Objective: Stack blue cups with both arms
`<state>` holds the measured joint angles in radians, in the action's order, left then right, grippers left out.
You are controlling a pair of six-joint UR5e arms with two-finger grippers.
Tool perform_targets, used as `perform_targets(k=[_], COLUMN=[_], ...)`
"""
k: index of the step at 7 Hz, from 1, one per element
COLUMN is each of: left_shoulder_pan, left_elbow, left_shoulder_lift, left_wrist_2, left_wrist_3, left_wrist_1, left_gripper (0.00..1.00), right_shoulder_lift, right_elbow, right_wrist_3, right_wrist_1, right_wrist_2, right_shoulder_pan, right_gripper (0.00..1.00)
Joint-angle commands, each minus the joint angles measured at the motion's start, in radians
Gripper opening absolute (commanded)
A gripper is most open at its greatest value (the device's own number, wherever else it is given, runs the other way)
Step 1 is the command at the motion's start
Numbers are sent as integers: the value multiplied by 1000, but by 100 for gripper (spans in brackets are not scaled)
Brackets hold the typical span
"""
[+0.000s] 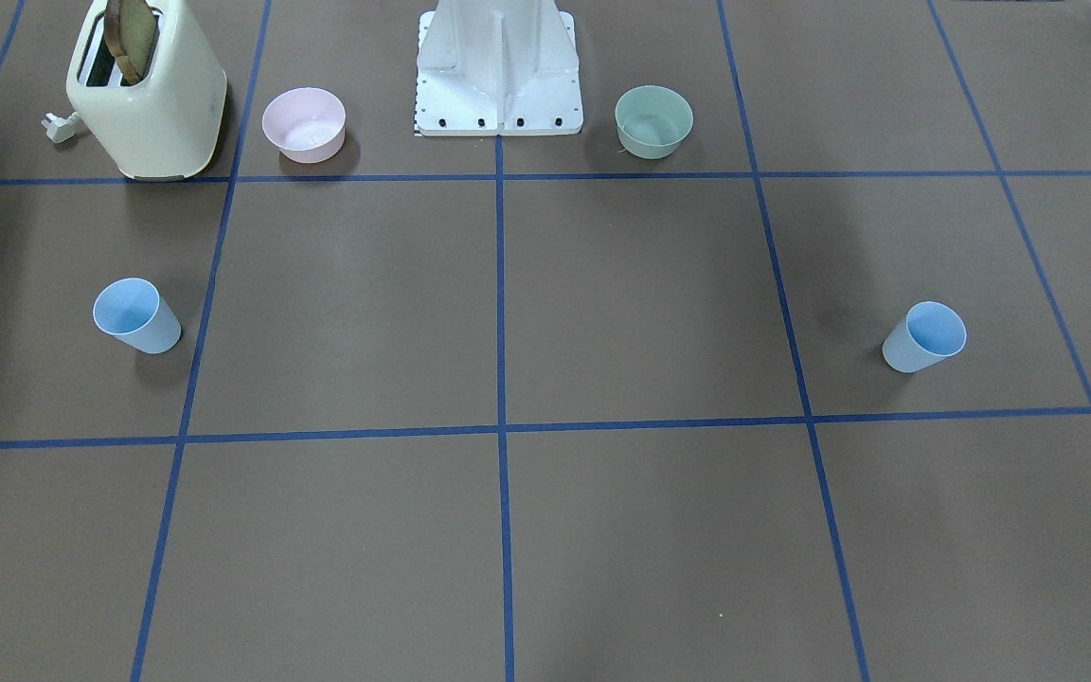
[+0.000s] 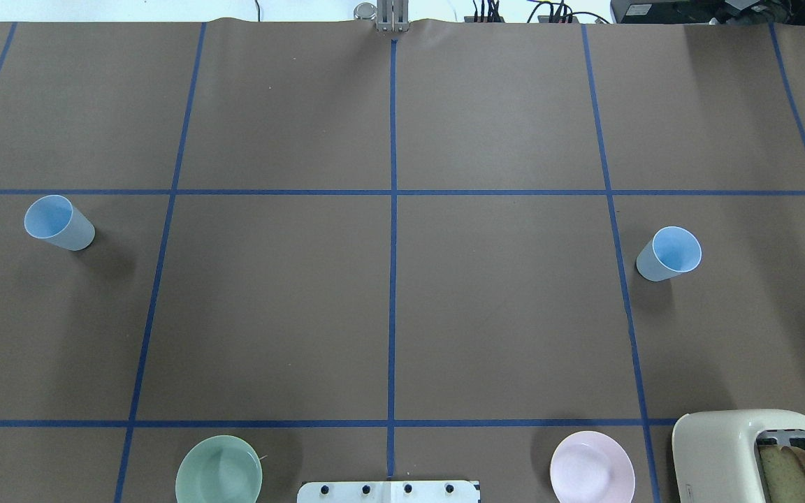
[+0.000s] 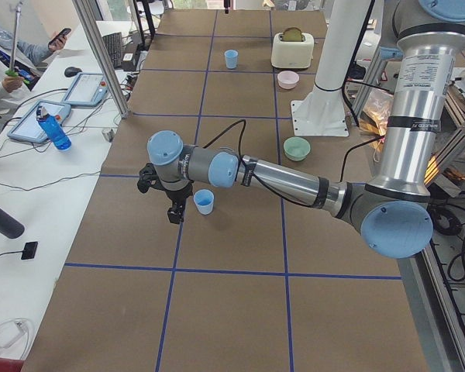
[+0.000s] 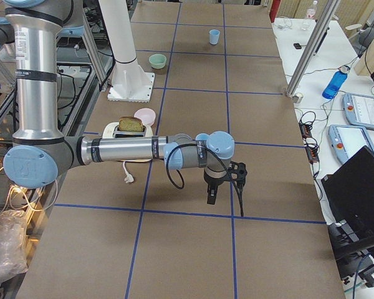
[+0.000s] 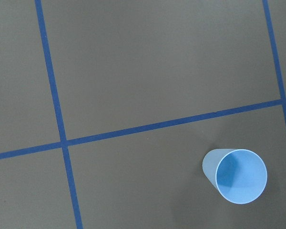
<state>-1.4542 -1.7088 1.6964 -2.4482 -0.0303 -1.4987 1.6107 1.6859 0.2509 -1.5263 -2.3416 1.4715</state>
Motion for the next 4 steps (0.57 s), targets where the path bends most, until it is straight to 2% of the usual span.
perform_targets(k=[1,3,4], left_shoulder_pan=[0,41,81], left_elbow=[1,0,-9], left_shoulder_lift=[0,2,15], left_wrist_2=[0,6,6], left_wrist_3=[1,-25,-78], left_wrist_1=[2,0,-8], left_gripper=[98,98,98], right_shoulder_lift=[-3,-3,-15], right_elbow=[1,-2,0], right_wrist_3=[-30,-39,-30], right_wrist_1=[2,6,46], right_wrist_2=[2,-7,2], right_shoulder_pan=[-14,-29,-37], right_gripper=[100,100,100])
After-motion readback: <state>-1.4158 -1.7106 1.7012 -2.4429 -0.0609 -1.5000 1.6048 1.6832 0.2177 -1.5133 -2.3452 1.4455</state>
